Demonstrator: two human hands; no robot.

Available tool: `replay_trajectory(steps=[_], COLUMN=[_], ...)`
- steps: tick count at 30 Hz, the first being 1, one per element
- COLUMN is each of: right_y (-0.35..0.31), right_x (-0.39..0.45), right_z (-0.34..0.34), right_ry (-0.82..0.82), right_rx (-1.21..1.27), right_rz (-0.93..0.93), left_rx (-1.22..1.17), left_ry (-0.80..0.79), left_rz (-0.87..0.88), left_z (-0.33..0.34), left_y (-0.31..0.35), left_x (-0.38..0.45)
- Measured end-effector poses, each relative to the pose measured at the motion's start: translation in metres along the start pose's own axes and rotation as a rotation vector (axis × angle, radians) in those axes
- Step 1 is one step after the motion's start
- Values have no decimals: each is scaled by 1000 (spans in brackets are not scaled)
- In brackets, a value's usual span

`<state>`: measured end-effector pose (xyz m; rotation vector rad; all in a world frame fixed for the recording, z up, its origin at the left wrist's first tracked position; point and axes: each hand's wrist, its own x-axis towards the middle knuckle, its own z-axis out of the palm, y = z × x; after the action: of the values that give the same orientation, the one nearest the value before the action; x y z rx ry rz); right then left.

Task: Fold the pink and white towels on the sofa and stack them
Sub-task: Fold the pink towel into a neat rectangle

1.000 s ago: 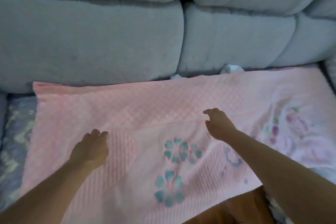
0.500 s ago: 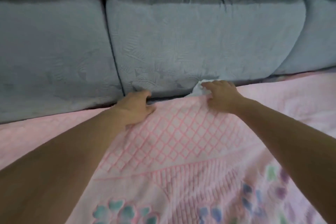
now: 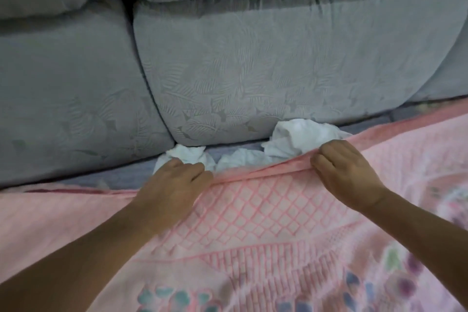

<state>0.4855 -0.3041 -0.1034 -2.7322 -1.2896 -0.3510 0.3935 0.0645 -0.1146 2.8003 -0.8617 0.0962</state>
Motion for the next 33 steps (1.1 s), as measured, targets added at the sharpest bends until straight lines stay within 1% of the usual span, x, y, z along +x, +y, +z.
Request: replay_trajectory(steps=[2, 5, 8, 10, 11, 13, 14, 15, 17, 18, 20, 22, 23, 25, 27, 28, 30, 31, 33], right_y=[0, 0, 5, 16, 22, 38, 47, 54, 67, 73, 84, 99, 106, 116, 123, 124, 123, 120, 120], right_x=[-3, -11, -13, -9, -6, -1, -1, 0, 0, -1, -1, -3, -3, -2, -4, -6, -8, -7, -12], right_z=[3, 8, 10, 10, 11, 13, 14, 14, 11, 9, 3, -1, -4, -10, -18, -22, -29, -35, -37], right_ry=[-20, -59, -75, -106, -140, -215, -255, -306, -388, -431, -534, -646, -691, -763, -764, -742, -751, -782, -828], right_rx=[22, 74, 97, 75, 69, 89, 111, 138, 187, 222, 276, 273, 251, 199, 167, 179, 218, 209, 177], right_rz=[-4, 8, 132, 216, 253, 311, 321, 329, 358, 389, 459, 523, 545, 588, 572, 555, 535, 531, 534], left_rx=[-28, -37, -62, -140, -207, -381, -450, -467, -420, -396, -365, -356, -332, -254, -166, -127, -101, -129, -253], left_ry=[-41, -160, -129, -117, -138, -202, -209, -193, -167, -166, -194, -260, -286, -266, -262, -262, -255, -242, -203], left_rz=[-2, -129, -186, -254, -334, -587, -683, -721, -679, -620, -445, -316, -279, -232, -177, -127, -45, -40, -142], left_z=[1, 8, 13, 17, 19, 20, 20, 20, 15, 11, 2, -4, -7, -12, -20, -22, -25, -26, -29], left_y=[1, -3, -8, -8, -8, -9, -11, -13, -20, -24, -30, -34, -35, -35, -35, -35, -34, -32, -26], left_x=[-11, -18, -11, -2, 3, 13, 18, 22, 25, 24, 19, 13, 11, 8, 6, 3, -1, -2, 0])
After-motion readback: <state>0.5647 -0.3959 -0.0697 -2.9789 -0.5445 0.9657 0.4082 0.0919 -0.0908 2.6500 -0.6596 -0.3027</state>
